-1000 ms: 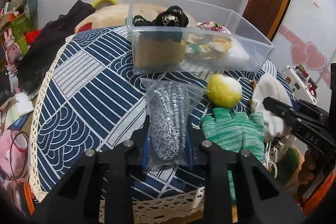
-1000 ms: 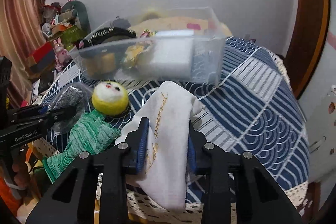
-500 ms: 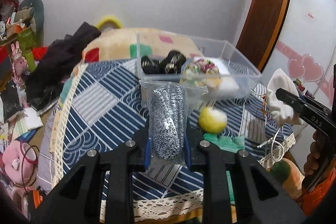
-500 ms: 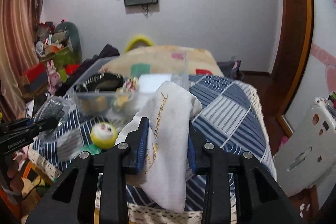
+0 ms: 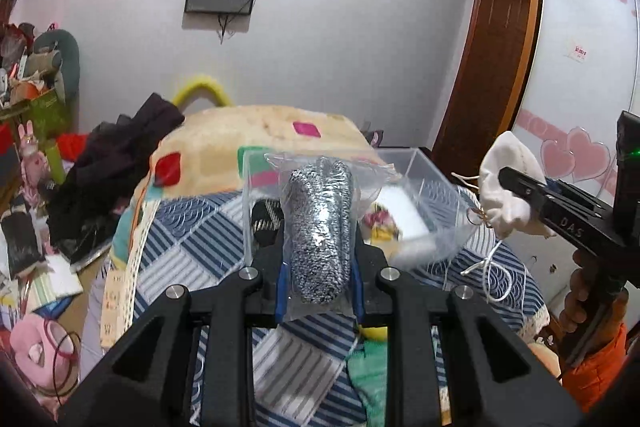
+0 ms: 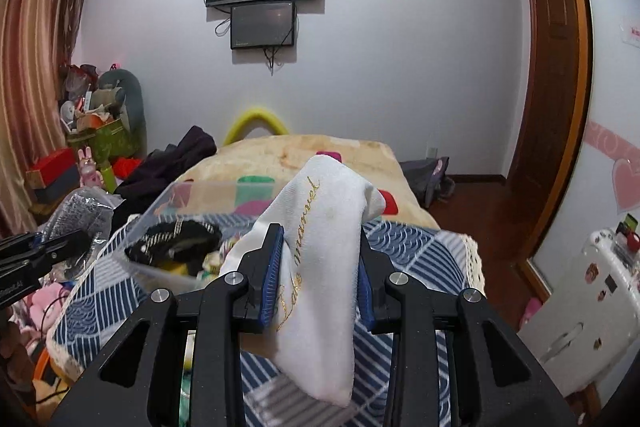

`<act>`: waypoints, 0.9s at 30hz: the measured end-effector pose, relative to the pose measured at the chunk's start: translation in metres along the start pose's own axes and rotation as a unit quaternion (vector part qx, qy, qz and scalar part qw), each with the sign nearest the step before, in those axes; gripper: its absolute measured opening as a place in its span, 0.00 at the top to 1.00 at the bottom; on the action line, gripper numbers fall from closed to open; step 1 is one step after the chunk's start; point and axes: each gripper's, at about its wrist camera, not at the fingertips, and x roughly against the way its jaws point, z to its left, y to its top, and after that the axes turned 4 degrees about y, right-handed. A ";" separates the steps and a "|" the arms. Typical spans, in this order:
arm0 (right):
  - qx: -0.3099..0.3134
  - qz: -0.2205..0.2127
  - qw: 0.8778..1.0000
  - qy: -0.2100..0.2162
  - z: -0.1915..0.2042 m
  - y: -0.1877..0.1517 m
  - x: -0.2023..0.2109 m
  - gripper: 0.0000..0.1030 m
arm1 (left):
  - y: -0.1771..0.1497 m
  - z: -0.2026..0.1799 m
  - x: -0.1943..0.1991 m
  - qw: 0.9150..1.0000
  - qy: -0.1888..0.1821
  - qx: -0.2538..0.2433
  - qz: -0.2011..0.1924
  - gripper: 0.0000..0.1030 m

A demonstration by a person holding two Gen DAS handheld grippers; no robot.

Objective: Organize soft objects
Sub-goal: 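Lower the mesh bag and white pouch into the clear box and release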

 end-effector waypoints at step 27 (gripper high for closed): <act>-0.002 0.092 0.995 0.029 0.011 -0.013 -0.081 0.71 | 0.006 -0.017 -0.123 0.997 -0.003 -0.020 0.079 0.76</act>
